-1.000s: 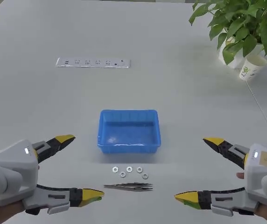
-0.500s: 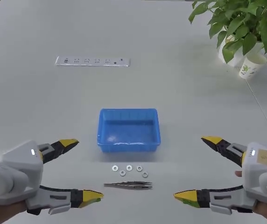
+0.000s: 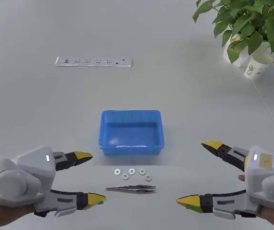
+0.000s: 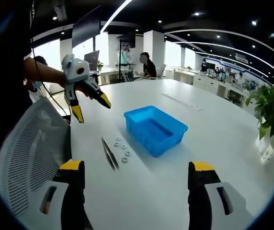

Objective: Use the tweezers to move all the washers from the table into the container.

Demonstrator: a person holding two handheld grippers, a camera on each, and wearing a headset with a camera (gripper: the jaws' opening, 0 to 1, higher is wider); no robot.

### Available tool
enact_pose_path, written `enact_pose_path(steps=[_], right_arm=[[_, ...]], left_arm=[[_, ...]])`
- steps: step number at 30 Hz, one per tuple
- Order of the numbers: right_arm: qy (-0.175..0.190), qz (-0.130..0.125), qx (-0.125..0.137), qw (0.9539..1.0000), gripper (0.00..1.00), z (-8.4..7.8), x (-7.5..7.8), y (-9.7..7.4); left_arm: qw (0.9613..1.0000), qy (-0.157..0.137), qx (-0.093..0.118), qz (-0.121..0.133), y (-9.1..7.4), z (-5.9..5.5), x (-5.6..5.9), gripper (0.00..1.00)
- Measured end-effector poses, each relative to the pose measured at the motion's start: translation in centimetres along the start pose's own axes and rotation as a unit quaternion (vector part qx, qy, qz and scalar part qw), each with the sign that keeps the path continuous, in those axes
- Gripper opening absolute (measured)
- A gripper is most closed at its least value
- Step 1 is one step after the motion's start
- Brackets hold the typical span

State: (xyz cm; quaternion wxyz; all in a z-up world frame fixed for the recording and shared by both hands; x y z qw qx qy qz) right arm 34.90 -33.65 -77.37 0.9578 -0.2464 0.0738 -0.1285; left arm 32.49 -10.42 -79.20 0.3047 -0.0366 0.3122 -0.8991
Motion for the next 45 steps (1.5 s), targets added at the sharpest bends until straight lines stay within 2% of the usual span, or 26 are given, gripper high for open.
enact_pose_path(steps=[9,13,23,30,42,45], right_arm=[[-0.008,0.019,-0.009,0.9997,0.84,-0.2,-0.4,0.8],[-0.012,0.030,-0.016,0.9994,0.81,-0.4,-0.5,1.3],[-0.018,0.072,-0.037,0.9965,0.71,-0.6,-1.3,2.8],[-0.038,0.104,-0.058,0.9921,0.62,-0.9,-1.8,4.2],[-0.068,0.137,-0.094,0.9838,0.45,-1.3,-2.3,6.2],[-0.076,0.149,-0.106,0.9802,0.42,-1.5,-2.6,6.9]], left_arm=[[0.9987,0.031,-0.027,-0.030,1.3,-0.8,0.6,0.46],[0.9967,0.051,-0.046,-0.044,2.0,-1.5,0.7,0.41],[0.9918,0.079,-0.071,-0.071,3.2,-2.1,0.9,0.28],[0.9842,0.111,-0.098,-0.097,4.1,-2.7,1.3,0.23],[0.9743,0.143,-0.125,-0.121,5.2,-3.1,1.6,0.16],[0.9715,0.151,-0.132,-0.127,5.4,-3.4,1.6,0.14]])
Point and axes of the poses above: the centre of the closed fingertips' face, and the gripper's own axes: y roughly forward along the fingers, x roughly to its right, z roughly out of its top, the point moved 4 cm from there along -y, roughly backward along the fingers, and after that the axes turned 10 degrees about z, right-handed, at the moved point
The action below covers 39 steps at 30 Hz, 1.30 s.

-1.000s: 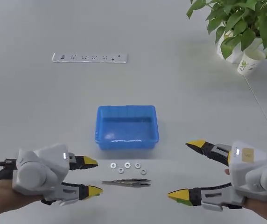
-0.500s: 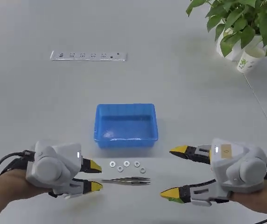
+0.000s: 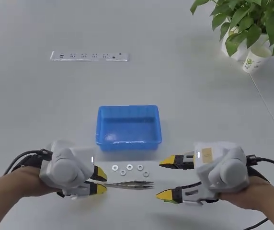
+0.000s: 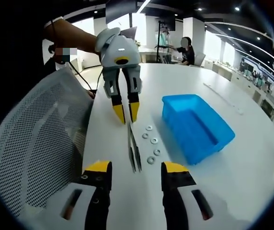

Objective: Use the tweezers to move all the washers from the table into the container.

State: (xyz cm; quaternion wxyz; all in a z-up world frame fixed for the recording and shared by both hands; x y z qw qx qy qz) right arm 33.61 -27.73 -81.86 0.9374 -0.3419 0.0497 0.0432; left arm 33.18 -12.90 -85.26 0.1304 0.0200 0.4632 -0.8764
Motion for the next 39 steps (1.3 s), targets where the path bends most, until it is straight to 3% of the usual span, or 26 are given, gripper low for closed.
enact_pose_path(steps=[13,27,39], right_arm=[[-0.030,0.025,-0.040,0.9984,0.31,0.2,0.4,2.3],[-0.041,0.036,-0.061,0.9967,0.26,0.2,0.6,3.9],[-0.045,0.035,-0.072,0.9958,0.23,0.2,0.7,4.7]], left_arm=[[0.9998,0.017,-0.011,-0.008,0.5,0.2,-0.2,0.06],[0.9996,0.021,-0.017,-0.005,0.5,0.1,-0.2,0.05],[0.9994,0.032,-0.013,-0.002,-0.2,1.2,-0.4,0.05]])
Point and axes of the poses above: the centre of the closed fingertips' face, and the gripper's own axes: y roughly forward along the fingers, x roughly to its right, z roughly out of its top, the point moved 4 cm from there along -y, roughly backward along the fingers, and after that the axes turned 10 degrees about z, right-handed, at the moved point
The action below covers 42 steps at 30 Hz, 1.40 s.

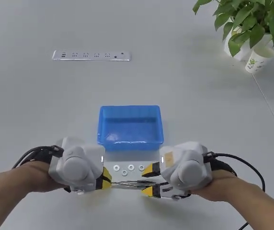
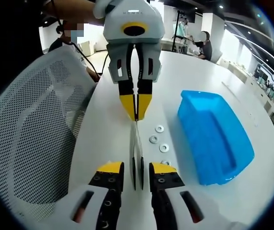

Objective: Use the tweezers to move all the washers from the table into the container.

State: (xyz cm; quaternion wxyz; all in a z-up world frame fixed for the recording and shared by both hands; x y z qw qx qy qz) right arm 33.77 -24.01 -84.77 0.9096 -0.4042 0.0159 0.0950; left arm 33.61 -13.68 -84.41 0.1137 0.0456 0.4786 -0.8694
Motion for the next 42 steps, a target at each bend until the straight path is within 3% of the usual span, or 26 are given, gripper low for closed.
enact_pose_path(steps=[19,26,33,42], right_arm=[[-0.004,0.000,-0.009,0.9999,0.17,0.2,0.0,0.6],[-0.012,-0.002,-0.026,0.9996,0.12,0.0,0.0,0.7],[-0.014,-0.009,-0.022,0.9996,0.11,0.3,0.0,0.3],[-0.018,-0.016,-0.004,0.9997,0.11,1.2,0.1,0.0]], left_arm=[[0.9997,0.011,0.021,0.007,-2.1,2.5,0.0,0.04],[0.9996,0.014,0.025,0.006,-2.7,3.4,0.0,0.04],[0.9992,0.011,0.038,0.010,-3.5,4.5,-0.3,0.04],[0.9976,0.016,0.067,0.012,-5.2,6.7,-0.7,0.04]])
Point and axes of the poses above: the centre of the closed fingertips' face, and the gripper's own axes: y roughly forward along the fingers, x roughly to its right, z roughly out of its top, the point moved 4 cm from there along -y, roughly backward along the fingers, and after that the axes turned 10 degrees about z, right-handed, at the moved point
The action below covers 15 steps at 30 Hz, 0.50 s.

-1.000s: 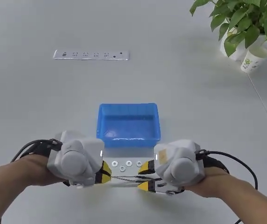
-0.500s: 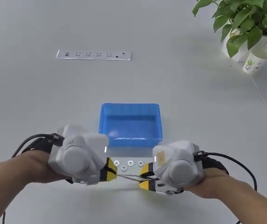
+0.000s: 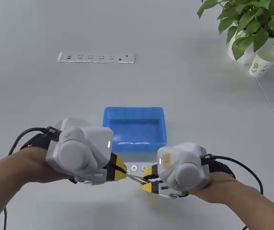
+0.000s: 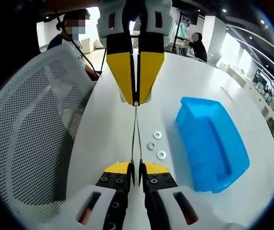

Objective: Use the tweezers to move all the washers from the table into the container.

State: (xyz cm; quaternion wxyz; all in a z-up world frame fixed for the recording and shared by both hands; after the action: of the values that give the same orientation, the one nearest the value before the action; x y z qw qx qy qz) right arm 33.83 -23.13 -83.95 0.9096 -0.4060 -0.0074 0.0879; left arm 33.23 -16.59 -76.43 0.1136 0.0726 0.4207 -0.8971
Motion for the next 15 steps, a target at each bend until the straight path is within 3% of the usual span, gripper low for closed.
enact_pose_path(steps=[15], right_arm=[[0.008,0.001,0.041,0.9991,0.11,1.1,-0.4,0.4]], left_arm=[[0.9995,0.007,0.029,-0.011,-0.4,2.0,0.3,0.04]])
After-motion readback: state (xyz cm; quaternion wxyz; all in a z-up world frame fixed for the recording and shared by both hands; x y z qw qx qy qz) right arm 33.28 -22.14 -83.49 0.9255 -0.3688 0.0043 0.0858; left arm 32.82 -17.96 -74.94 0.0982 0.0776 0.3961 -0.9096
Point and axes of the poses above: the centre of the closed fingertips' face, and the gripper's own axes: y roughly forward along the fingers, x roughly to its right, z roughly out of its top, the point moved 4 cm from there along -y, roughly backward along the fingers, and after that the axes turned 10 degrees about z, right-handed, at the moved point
